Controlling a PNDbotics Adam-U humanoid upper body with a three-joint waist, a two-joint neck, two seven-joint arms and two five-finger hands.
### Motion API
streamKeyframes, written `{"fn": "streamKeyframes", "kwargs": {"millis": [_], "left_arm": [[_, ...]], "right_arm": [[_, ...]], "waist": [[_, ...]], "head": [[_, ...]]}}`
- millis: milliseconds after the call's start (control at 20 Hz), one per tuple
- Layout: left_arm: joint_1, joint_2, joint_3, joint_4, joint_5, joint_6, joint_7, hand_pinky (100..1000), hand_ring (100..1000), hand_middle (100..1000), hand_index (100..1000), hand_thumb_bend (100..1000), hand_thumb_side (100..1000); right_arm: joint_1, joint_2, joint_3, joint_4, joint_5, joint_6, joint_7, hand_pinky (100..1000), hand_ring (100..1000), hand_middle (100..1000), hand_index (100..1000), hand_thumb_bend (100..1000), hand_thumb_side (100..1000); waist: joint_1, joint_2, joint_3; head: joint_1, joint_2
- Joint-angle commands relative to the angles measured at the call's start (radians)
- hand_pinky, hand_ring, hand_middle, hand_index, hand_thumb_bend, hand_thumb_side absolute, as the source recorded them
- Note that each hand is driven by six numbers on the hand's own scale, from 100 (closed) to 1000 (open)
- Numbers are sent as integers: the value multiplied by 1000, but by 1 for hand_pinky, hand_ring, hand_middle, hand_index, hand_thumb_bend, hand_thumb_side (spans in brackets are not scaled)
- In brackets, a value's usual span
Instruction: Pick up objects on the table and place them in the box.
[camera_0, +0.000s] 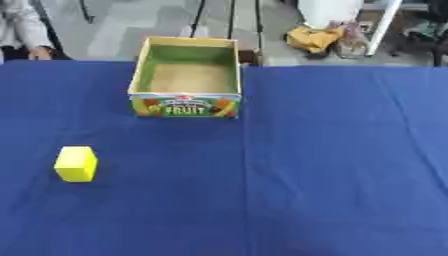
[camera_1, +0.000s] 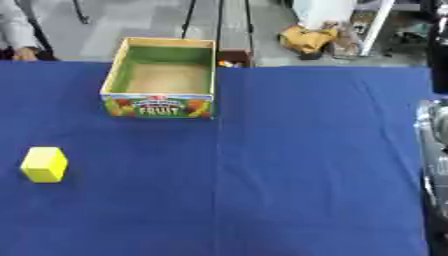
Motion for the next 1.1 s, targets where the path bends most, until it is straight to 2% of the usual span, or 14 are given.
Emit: {"fn": "streamKeyframes", "kwargs": {"millis": [50, 300, 650, 800, 1100], "left_arm": [[2, 67, 11, -14, -32, 17, -29, 738, 834, 815, 1000, 431, 828], [28, 183, -1, -14, -103, 84, -100, 752, 842, 836, 1000, 471, 889], [96, 342, -86, -7, -201, 182, -198, 776, 869, 862, 1000, 491, 968], [103, 409, -121, 18, -242, 223, -239, 789, 882, 880, 1000, 546, 1000], [90, 537, -221, 93, -321, 302, -318, 823, 921, 917, 1000, 657, 995]], "right_arm": [[-8, -32, -6, -15, 10, 2, 2, 764, 854, 761, 871, 100, 959], [0, -44, -5, -15, 13, 5, 2, 764, 854, 761, 871, 100, 959], [3, -57, -3, -15, 17, 8, 3, 764, 854, 761, 872, 100, 960], [2, -60, -2, -15, 17, 8, 3, 764, 854, 761, 872, 100, 960], [-1, -57, 2, -15, 15, 9, 6, 765, 854, 760, 872, 100, 961]], "waist": [[9, -19, 5], [22, -25, 13], [33, -24, 13], [34, -23, 11], [32, -22, 4]], "head": [[-2, -9], [-12, -8], [-16, -3], [-13, -2], [12, -7]]}}
